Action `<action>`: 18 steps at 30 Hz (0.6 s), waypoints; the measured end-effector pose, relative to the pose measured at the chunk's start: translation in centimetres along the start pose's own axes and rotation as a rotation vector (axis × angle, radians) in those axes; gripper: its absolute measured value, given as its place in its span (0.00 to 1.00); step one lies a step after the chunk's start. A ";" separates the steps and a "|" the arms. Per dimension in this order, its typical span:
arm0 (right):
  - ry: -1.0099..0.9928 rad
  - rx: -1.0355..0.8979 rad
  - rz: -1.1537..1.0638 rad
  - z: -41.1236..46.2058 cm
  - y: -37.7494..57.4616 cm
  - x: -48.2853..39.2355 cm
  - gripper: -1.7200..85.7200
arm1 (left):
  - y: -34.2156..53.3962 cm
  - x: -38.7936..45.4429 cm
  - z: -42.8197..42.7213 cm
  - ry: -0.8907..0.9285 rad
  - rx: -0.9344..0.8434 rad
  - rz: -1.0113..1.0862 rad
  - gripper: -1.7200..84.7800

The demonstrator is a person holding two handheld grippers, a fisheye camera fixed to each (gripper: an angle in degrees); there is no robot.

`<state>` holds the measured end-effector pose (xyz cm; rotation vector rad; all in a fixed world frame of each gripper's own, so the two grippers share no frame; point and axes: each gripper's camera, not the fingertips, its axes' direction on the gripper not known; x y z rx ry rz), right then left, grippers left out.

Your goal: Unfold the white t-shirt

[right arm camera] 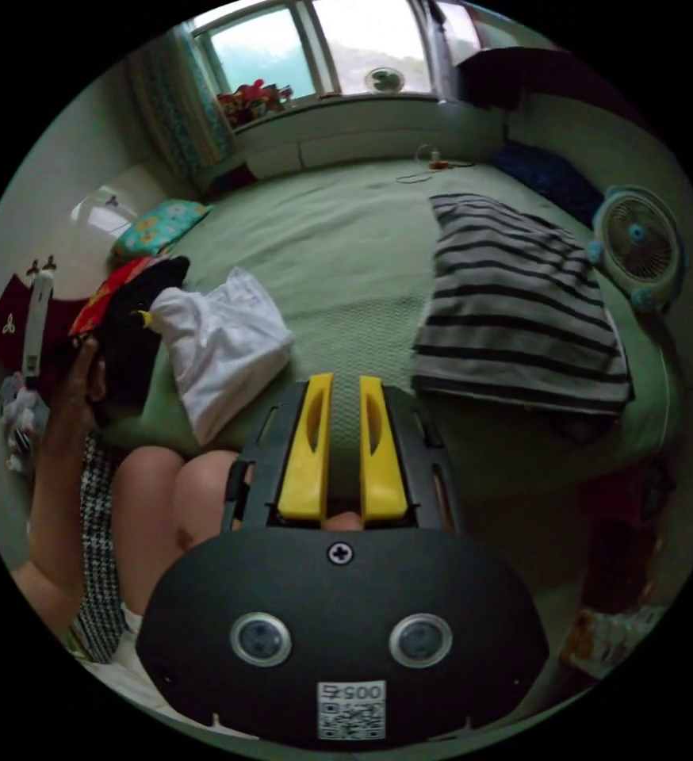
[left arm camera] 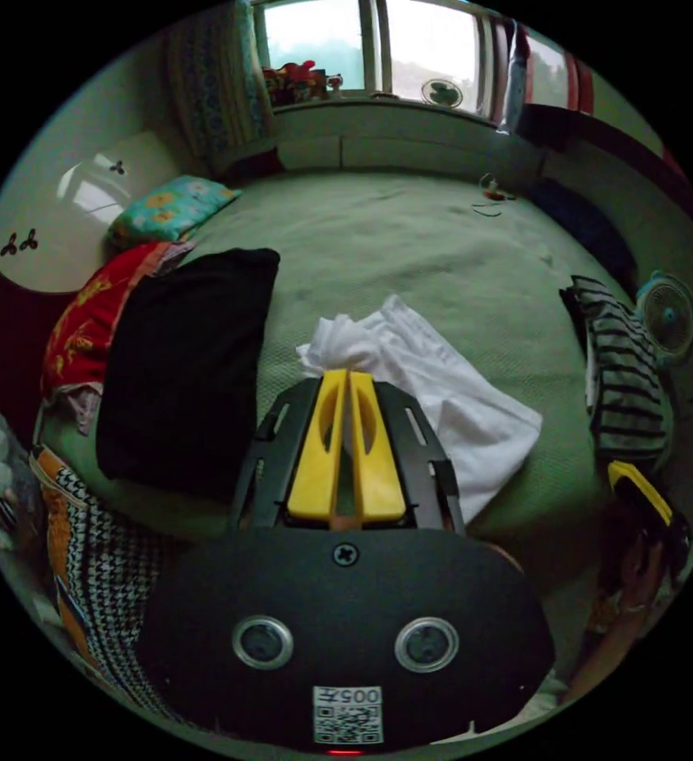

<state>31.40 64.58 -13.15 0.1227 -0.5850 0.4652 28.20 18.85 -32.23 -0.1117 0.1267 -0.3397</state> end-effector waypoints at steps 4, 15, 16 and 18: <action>-0.094 -0.043 -0.072 2.7 -1.1 -3.6 0.14 | 2.9 1.1 -0.2 0.100 -0.054 0.108 0.09; -0.053 -0.048 -0.019 6.7 -3.6 -4.8 0.16 | 3.9 6.5 1.4 0.192 -0.120 0.314 0.17; -0.047 -0.043 -0.005 6.9 -3.2 -4.2 0.16 | 3.7 6.7 1.9 0.173 -0.131 0.318 0.16; -0.035 -0.050 0.011 7.3 -2.7 -3.4 0.15 | 3.5 6.7 2.8 0.139 -0.156 0.319 0.15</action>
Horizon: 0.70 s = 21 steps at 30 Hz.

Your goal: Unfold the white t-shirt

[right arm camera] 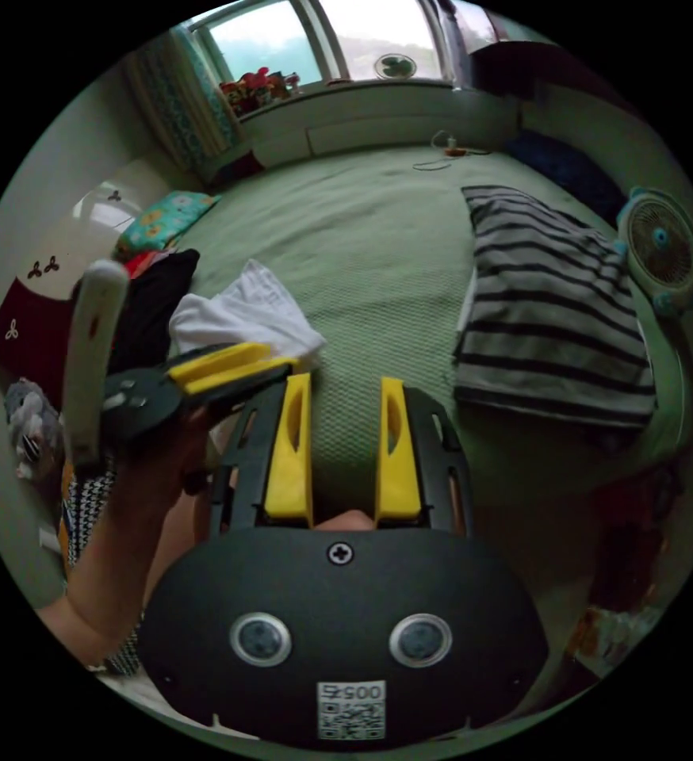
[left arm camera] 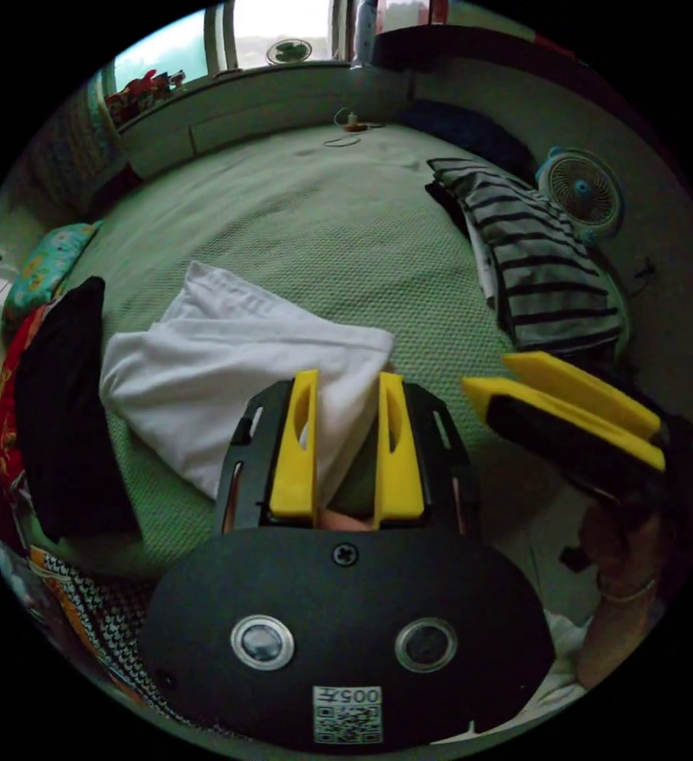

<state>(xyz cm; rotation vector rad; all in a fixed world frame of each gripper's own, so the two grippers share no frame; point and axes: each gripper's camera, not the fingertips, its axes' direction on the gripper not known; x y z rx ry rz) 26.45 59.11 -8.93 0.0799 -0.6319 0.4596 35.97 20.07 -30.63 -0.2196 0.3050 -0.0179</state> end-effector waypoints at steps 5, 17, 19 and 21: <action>-0.005 -0.019 0.028 1.8 0.9 1.7 0.16 | 1.5 -3.2 -0.5 0.039 -0.006 -0.089 0.06; -0.098 -0.050 -0.063 8.1 -2.2 -3.9 0.15 | 11.1 -15.4 -9.6 0.133 0.167 -0.233 0.03; -0.125 -0.042 -0.098 8.7 -2.5 -5.7 0.16 | 12.6 -17.2 -10.1 0.139 0.178 -0.253 0.03; -0.168 -0.032 -0.140 9.3 -2.9 -7.4 0.16 | 13.4 -18.2 -10.3 0.145 0.180 -0.253 0.03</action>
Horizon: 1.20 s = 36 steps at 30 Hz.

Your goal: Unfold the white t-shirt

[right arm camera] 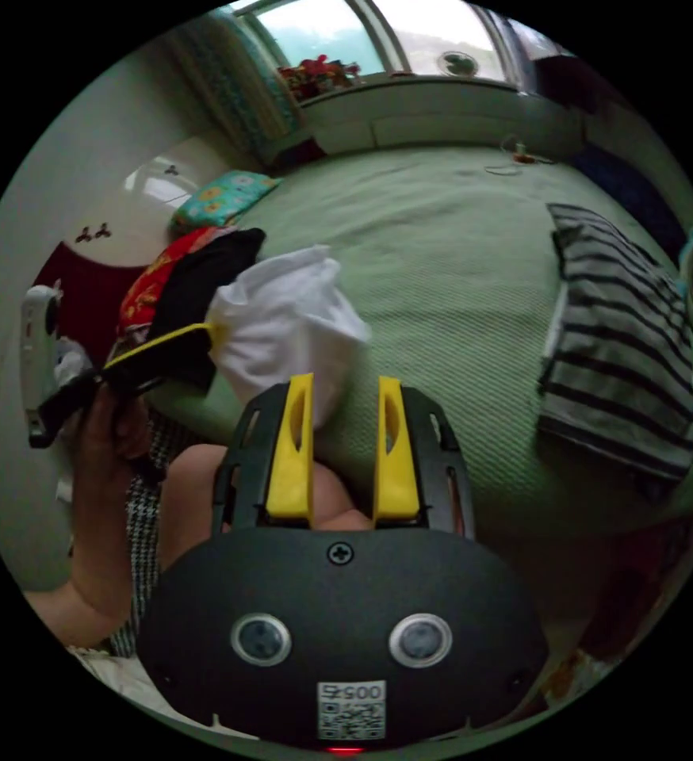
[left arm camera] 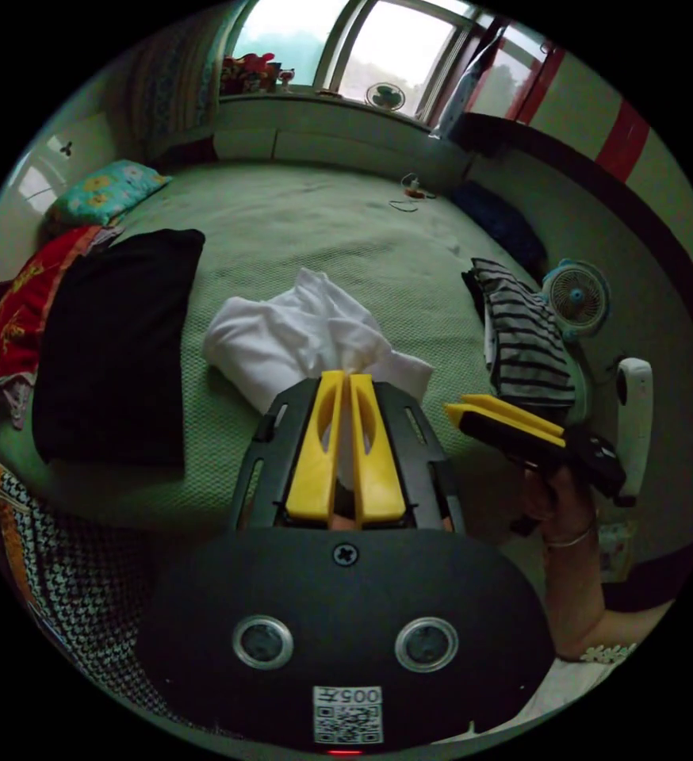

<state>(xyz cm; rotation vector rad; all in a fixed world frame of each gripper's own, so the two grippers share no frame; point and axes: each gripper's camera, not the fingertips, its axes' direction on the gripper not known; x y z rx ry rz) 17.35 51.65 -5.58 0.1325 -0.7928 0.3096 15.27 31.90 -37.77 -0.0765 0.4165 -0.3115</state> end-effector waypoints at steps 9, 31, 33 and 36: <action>0.026 -0.052 0.026 6.7 -2.9 -0.5 0.17 | 4.8 -6.4 -4.8 -0.154 0.063 -0.084 0.03; 0.015 -0.131 -0.193 22.7 -16.9 -7.7 0.23 | 5.3 -19.6 -6.3 -0.145 0.087 -0.176 0.16; -0.003 -0.179 -0.206 25.2 -18.9 -8.1 0.24 | 3.2 -21.2 -3.4 -0.107 0.043 -0.191 0.17; 0.043 -0.222 -0.220 29.0 -21.5 -8.7 0.24 | 0.3 -23.2 1.4 -0.097 -0.073 -0.220 0.17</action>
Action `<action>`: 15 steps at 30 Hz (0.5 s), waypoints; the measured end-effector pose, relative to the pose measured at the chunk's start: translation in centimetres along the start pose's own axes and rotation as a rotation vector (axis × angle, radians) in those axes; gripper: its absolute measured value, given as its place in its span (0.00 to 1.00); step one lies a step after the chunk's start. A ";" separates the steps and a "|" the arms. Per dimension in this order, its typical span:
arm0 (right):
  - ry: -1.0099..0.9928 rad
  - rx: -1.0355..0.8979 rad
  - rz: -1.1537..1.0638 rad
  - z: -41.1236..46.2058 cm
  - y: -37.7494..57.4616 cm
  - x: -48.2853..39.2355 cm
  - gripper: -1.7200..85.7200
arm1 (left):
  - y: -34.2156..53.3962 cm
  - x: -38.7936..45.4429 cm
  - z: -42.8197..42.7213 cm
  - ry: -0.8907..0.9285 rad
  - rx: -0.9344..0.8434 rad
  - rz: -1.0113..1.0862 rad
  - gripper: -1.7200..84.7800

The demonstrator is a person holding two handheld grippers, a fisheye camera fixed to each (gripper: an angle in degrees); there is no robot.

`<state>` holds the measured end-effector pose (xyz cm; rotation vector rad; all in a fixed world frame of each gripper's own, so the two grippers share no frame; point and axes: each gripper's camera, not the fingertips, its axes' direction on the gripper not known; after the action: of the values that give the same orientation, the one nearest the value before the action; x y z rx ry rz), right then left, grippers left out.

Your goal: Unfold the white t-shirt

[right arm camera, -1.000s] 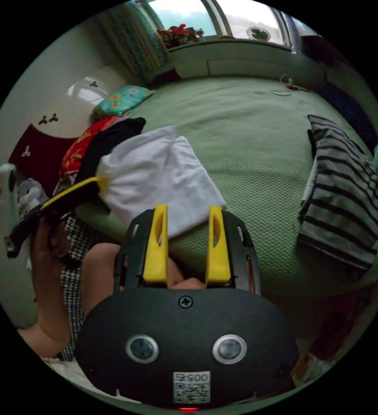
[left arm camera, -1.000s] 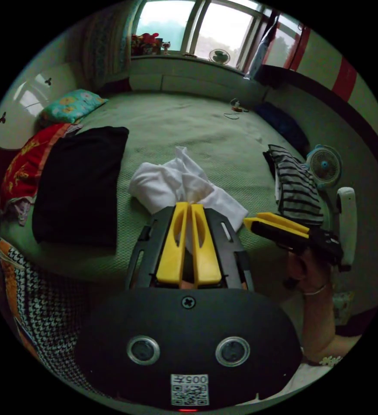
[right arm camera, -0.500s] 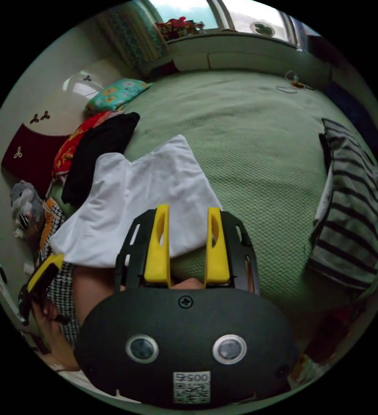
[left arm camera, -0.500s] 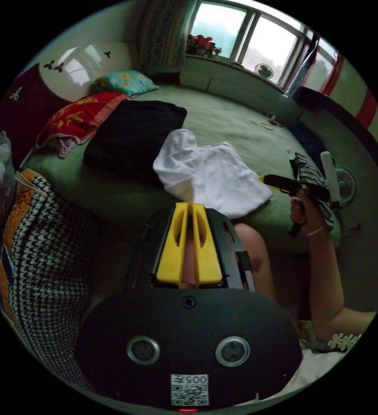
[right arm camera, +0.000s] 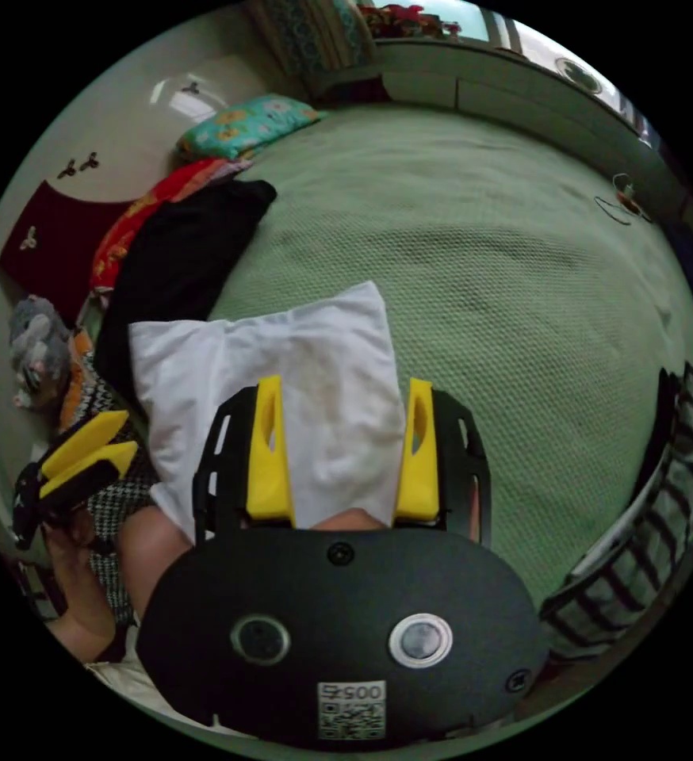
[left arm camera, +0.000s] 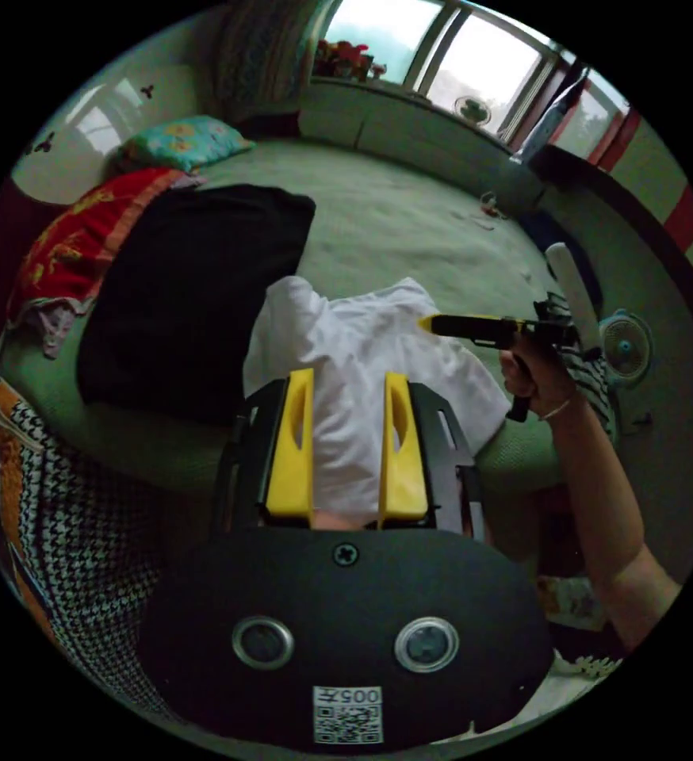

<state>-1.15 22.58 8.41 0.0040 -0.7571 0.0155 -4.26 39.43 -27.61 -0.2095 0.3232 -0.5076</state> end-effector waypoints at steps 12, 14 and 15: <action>0.082 0.052 -0.149 2.4 -3.0 -1.4 0.01 | -5.3 -2.4 6.0 -0.092 0.001 -0.031 0.05; 0.091 0.111 -0.094 -0.2 -4.8 0.8 0.01 | -6.8 -2.3 5.9 -0.079 0.049 -0.019 0.04; 0.101 0.131 -0.088 -0.9 -5.3 1.3 0.01 | -8.0 -2.1 6.1 -0.052 0.075 -0.011 0.04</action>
<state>0.47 17.35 8.63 0.1598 -0.6530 -0.0183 -7.43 34.35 -19.20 -0.1518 0.2525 -0.5236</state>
